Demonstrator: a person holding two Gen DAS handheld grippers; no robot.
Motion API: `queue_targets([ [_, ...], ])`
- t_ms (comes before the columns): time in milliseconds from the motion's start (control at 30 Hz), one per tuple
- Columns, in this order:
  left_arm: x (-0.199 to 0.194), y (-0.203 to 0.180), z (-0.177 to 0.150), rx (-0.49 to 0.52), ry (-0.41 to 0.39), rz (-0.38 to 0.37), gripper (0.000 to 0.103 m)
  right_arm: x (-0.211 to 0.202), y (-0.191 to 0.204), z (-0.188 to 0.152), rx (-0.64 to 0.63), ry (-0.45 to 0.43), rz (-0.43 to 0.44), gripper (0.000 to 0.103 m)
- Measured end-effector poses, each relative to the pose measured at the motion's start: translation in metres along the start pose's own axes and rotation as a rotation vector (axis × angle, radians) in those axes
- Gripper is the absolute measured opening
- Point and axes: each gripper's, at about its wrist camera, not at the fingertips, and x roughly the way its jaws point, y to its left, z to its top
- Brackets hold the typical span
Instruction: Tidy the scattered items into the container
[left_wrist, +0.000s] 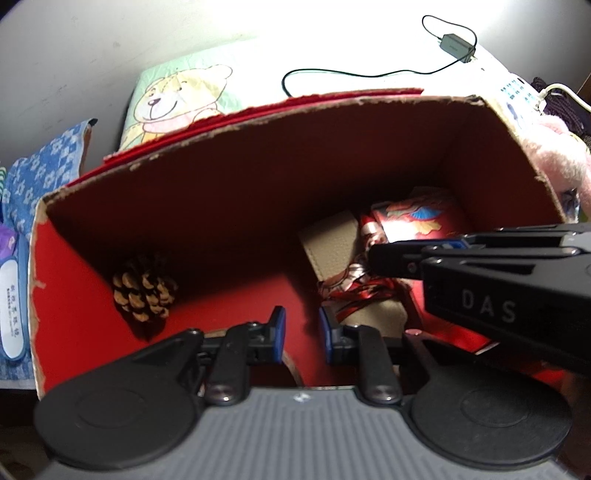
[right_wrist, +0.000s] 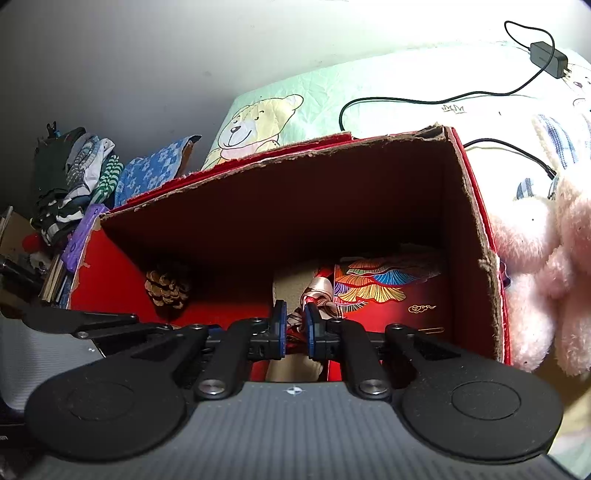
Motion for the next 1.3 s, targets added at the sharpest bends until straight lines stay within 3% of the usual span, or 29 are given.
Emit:
queue_targets([
  [933,-0.002,0.033,-0.013,0.044,0.051,0.187,0.025,0.004,0.001,-0.006,-0.026,0.003,0.008,0.012],
  [1067,-0.006,0.033,-0.012,0.037,0.039,0.156,0.025,0.004,0.0,-0.006,-0.025,0.004,0.014,0.012],
  [1167,-0.014,0.026,-0.009,0.052,0.018,0.084,0.025,0.004,0.0,-0.006,-0.024,0.005,0.014,0.012],
  [1300,-0.011,0.015,-0.007,0.08,0.051,0.018,0.025,0.004,-0.001,-0.006,-0.024,0.004,0.015,0.012],
])
